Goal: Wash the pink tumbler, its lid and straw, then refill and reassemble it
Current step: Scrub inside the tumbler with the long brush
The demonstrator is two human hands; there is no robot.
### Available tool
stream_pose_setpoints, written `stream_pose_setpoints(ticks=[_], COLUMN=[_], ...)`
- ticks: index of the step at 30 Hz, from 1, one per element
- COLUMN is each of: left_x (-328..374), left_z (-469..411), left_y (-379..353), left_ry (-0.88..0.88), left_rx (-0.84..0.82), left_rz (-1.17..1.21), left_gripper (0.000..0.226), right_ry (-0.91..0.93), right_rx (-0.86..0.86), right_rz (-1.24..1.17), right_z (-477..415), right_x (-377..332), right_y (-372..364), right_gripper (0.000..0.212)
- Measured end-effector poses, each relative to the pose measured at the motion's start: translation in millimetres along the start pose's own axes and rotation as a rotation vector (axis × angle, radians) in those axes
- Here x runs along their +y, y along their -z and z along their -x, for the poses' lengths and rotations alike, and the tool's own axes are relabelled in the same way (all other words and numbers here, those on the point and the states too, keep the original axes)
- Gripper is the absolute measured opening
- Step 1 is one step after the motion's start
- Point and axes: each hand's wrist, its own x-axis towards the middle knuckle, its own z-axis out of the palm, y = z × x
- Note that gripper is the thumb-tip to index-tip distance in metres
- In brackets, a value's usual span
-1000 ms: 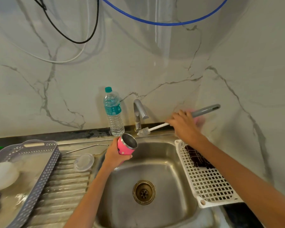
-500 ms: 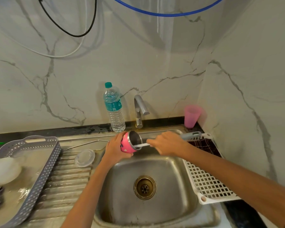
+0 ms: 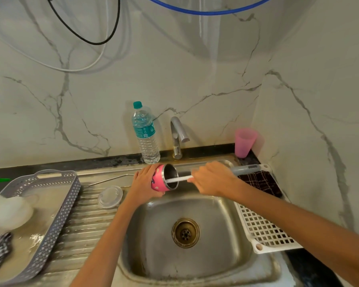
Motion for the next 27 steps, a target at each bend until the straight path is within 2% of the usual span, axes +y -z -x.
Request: stream_pose_setpoints(ticks=[2,4,7,11,14,17,20,23,27], left_x=[1.2,4.1,3.7,2.6,9.8,17.3,20.0,17.4,21.1], left_z=[-0.6,-3.8,-10.0,-10.1,-6.6,-10.3,-17.3,-14.1,-14.7], left_y=[1.9,5.5,10.8,6.8,0.8,7.1,14.5,11.7,13.4], left_ry=[0.007,-0.001,-0.013,0.035,-0.005,-0.054,-0.034,-0.003,-0.071], left_rx=[-0.010,-0.017,-0.018,-0.038,-0.067,-0.086,-0.093,-0.117,-0.208], left_rz=[0.005,-0.043,-0.128,-0.096,-0.103,-0.182,-0.236,-0.182,-0.275], left_gripper=[0.099,0.098,0.096,0.098,0.096,0.094,0.095,0.095,0.095], right_ry=[-0.108,-0.156,-0.101,-0.045,-0.158,-0.232,-0.134,-0.065,-0.226], right_rx=[0.042,0.036,-0.041,0.024,0.062,0.037,0.041,0.097,0.047], right_rz=[-0.017,-0.050,-0.064,-0.085,-0.086,-0.146,-0.174,-0.126,-0.190], right_z=[-6.4,-7.0,1.9,7.6,3.5,4.8,9.0,3.7,-3.6], right_x=[11.0,15.2,-1.4,-7.2,5.6,7.8,-4.6,-4.0,10.3], right_y=[2.0,-2.3,-11.0,-6.2,-7.2,-24.9,-29.6,-17.9,-28.1], right_gripper=[0.030,0.028,0.027,0.028,0.027,0.039,0.040,0.029,0.041])
